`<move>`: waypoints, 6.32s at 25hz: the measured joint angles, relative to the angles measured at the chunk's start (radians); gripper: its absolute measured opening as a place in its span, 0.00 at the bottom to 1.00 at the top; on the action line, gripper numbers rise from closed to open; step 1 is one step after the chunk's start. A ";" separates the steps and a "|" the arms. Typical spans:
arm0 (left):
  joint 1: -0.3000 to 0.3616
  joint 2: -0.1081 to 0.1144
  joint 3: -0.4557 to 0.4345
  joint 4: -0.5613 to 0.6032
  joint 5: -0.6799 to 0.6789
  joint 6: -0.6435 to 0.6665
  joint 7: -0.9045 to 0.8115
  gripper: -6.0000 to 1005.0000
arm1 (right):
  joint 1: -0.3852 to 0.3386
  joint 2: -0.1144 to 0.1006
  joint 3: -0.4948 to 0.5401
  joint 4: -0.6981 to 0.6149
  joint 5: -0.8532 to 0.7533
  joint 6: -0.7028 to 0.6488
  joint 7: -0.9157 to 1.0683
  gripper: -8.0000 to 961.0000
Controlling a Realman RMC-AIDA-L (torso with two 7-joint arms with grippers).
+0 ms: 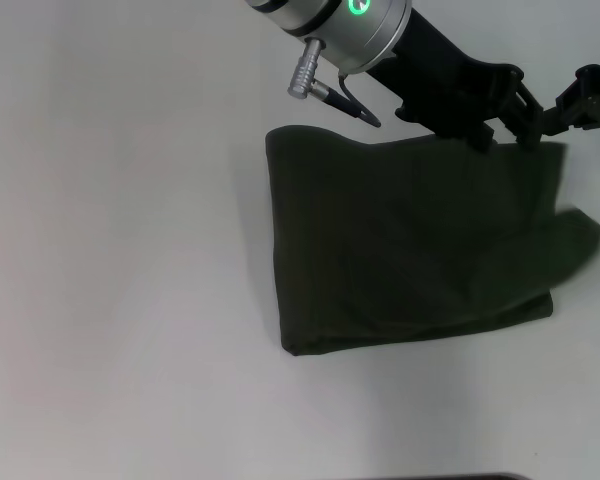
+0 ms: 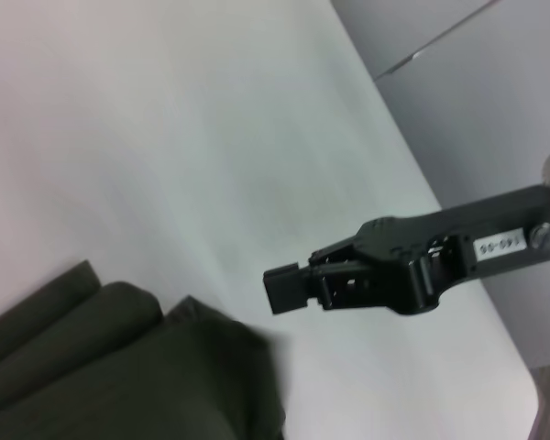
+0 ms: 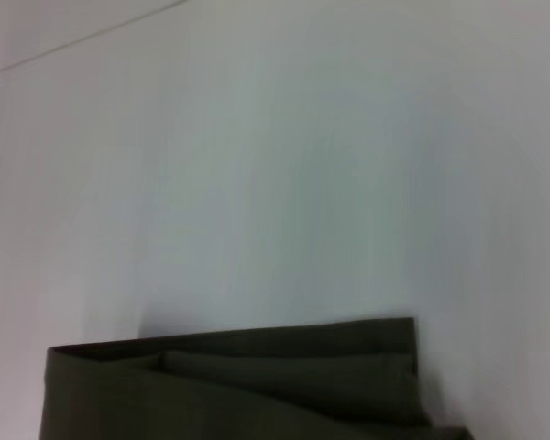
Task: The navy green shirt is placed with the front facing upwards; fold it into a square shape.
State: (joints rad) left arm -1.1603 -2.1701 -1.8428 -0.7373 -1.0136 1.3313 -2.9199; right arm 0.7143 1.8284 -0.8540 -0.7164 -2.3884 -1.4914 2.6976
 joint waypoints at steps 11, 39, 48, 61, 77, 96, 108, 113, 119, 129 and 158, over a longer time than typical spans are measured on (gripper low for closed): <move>0.062 0.009 -0.094 -0.049 -0.028 0.092 0.086 0.71 | -0.006 0.000 -0.001 0.000 0.000 -0.006 -0.004 0.06; 0.473 0.108 -0.487 -0.165 -0.109 0.452 0.323 0.71 | -0.067 -0.018 0.053 -0.010 -0.066 -0.106 -0.042 0.59; 0.511 0.109 -0.494 -0.171 -0.109 0.488 0.324 0.71 | -0.081 -0.004 0.107 0.002 -0.065 -0.055 -0.060 0.59; 0.509 0.100 -0.495 -0.171 -0.109 0.488 0.331 0.71 | -0.042 0.035 0.095 0.066 -0.078 0.047 -0.052 0.57; 0.504 0.097 -0.494 -0.167 -0.109 0.480 0.339 0.71 | -0.017 0.038 0.101 0.059 -0.078 0.034 -0.047 0.08; 0.509 0.098 -0.519 -0.165 -0.111 0.476 0.343 0.71 | -0.010 0.037 0.096 0.068 -0.089 0.016 -0.030 0.07; 0.508 0.097 -0.520 -0.165 -0.111 0.476 0.343 0.71 | -0.016 0.026 0.095 0.058 -0.145 0.004 -0.047 0.33; 0.507 0.096 -0.520 -0.165 -0.111 0.476 0.343 0.71 | -0.016 0.031 0.095 0.066 -0.146 0.024 -0.048 0.51; 0.510 0.095 -0.519 -0.165 -0.111 0.476 0.343 0.71 | -0.016 0.045 0.102 0.069 -0.141 0.050 -0.049 0.66; 0.513 0.092 -0.519 -0.165 -0.111 0.477 0.343 0.71 | 0.000 0.060 0.102 0.122 -0.138 0.096 -0.057 0.64; 0.509 0.091 -0.520 -0.165 -0.111 0.469 0.343 0.69 | 0.016 0.062 0.140 0.032 -0.130 0.003 -0.028 0.06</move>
State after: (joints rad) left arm -0.6513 -2.0788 -2.3624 -0.9023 -1.1243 1.8007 -2.5771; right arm 0.7298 1.8907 -0.7137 -0.6844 -2.5188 -1.4888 2.6697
